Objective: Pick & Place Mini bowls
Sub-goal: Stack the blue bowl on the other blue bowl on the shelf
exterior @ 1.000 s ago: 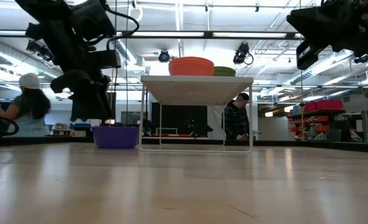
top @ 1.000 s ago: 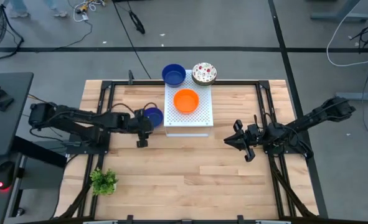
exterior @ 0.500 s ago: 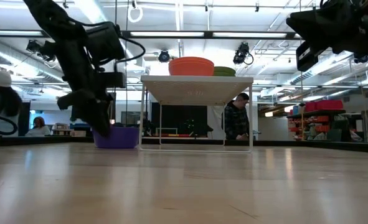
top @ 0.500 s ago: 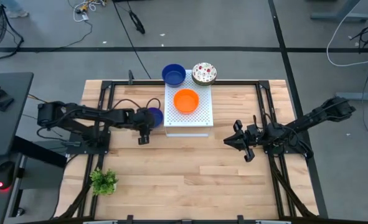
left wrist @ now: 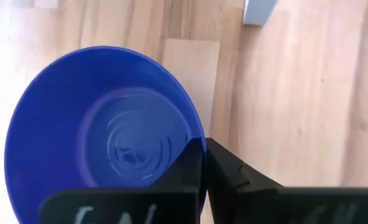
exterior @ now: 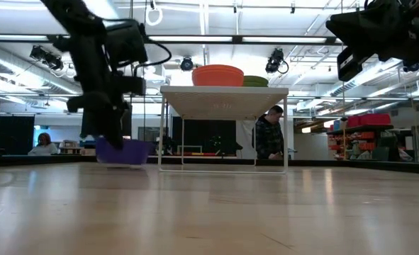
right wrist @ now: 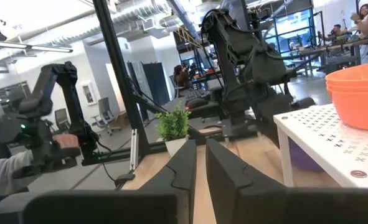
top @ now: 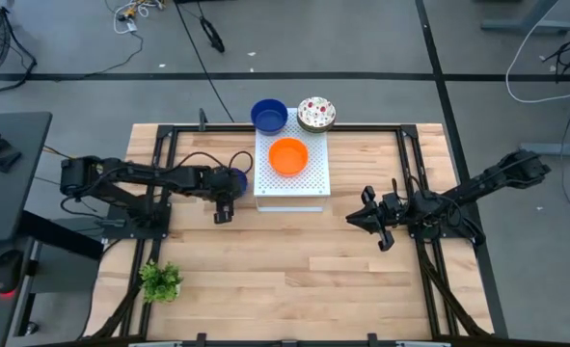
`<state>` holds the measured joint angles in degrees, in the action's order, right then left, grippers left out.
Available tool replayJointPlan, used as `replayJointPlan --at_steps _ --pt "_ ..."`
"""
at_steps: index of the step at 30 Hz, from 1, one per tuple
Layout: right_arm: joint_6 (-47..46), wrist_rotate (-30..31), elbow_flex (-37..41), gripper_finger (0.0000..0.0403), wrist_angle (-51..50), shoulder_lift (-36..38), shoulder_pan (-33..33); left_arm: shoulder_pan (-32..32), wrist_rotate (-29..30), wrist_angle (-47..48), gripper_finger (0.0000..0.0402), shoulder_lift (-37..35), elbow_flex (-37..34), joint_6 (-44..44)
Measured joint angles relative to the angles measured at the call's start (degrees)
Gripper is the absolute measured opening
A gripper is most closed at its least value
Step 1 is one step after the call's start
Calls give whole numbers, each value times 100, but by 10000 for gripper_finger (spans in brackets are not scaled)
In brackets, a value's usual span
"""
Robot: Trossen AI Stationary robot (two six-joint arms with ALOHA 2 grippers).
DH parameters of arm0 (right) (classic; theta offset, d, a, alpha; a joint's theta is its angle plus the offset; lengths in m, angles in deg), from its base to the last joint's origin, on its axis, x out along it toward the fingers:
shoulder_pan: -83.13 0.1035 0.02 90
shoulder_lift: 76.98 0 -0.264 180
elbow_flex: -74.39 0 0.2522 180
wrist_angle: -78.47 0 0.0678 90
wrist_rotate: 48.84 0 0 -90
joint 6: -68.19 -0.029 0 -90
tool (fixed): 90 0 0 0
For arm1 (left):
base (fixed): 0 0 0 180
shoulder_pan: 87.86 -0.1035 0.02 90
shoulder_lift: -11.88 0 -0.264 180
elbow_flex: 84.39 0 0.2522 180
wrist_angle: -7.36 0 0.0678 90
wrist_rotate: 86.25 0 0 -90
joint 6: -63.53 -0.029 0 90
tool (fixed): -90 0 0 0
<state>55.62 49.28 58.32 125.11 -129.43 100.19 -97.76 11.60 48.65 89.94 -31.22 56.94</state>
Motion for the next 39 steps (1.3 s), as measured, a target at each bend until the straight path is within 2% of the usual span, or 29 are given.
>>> replayJointPlan --at_steps 5,11,14,18,23,26,39 --pt "2 2 0 40 -4 0 0 158 495 1521 8 -161 1059 189" --pt "5 2 0 40 -63 0 -4 167 1167 2866 7 -208 3011 149" --pt "19 2 0 40 -81 0 -4 127 1543 2916 6 -212 3950 -94" --pt "105 2 0 40 -94 0 -4 -76 1589 2051 6 -208 4747 -678" --pt "105 2 0 40 -98 0 -4 -495 855 714 6 -2 5009 -1321" --pt "107 2 0 40 -96 1 -4 -810 488 274 6 264 5010 -1478" --pt "254 2 0 40 -136 0 -4 -1819 274 259 6 1500 5003 -1660"
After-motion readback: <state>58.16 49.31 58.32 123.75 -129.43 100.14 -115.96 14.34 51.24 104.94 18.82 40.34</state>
